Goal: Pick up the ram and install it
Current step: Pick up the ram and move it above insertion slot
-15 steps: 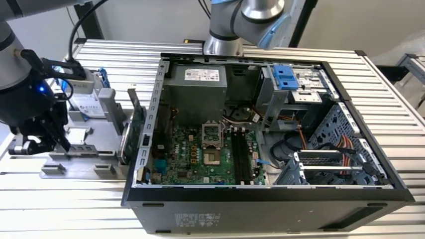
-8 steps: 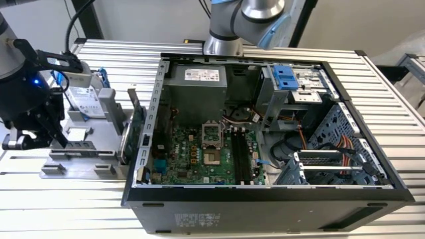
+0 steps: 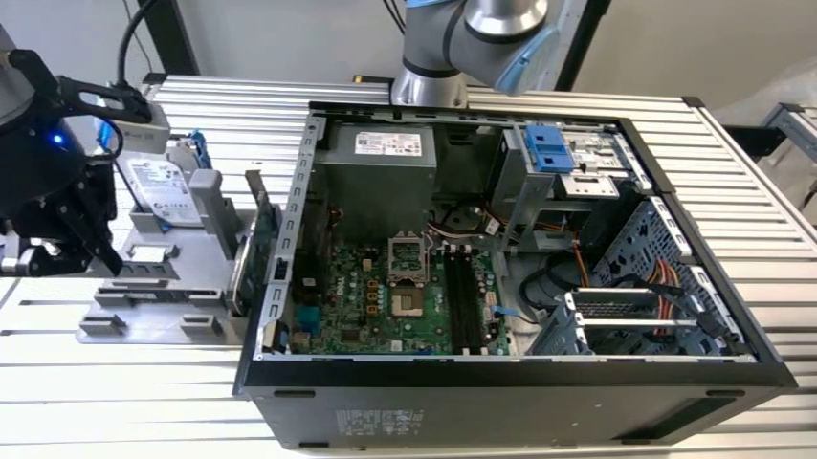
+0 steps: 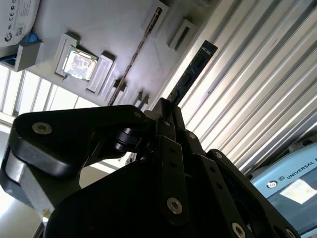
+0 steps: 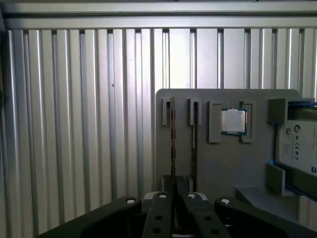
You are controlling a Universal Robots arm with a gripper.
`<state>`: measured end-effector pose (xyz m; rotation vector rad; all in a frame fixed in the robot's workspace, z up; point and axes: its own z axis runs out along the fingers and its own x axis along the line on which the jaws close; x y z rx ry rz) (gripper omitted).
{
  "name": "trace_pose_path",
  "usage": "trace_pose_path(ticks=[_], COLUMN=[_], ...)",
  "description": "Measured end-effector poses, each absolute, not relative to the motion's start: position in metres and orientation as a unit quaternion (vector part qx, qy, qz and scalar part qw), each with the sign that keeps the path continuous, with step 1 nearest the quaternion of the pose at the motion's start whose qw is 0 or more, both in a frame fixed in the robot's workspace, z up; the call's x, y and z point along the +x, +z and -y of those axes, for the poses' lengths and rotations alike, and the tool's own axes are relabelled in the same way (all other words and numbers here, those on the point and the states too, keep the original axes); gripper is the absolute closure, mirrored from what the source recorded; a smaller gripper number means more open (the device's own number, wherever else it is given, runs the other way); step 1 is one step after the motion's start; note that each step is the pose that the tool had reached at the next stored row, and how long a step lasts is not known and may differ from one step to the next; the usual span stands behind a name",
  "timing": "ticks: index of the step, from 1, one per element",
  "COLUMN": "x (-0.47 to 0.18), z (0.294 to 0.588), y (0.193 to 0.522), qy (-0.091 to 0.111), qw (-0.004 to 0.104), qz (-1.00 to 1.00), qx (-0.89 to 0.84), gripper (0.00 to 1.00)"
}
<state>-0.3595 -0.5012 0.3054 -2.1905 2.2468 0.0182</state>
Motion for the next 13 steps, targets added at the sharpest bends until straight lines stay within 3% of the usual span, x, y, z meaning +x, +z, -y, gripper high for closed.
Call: trace_pose_path(ticks=[13], x=[-0.36], z=[0.501], y=[0.33], qy=[0.004], qw=[0.0], qz=[-0.716], qx=[-0.698], gripper=[1.0])
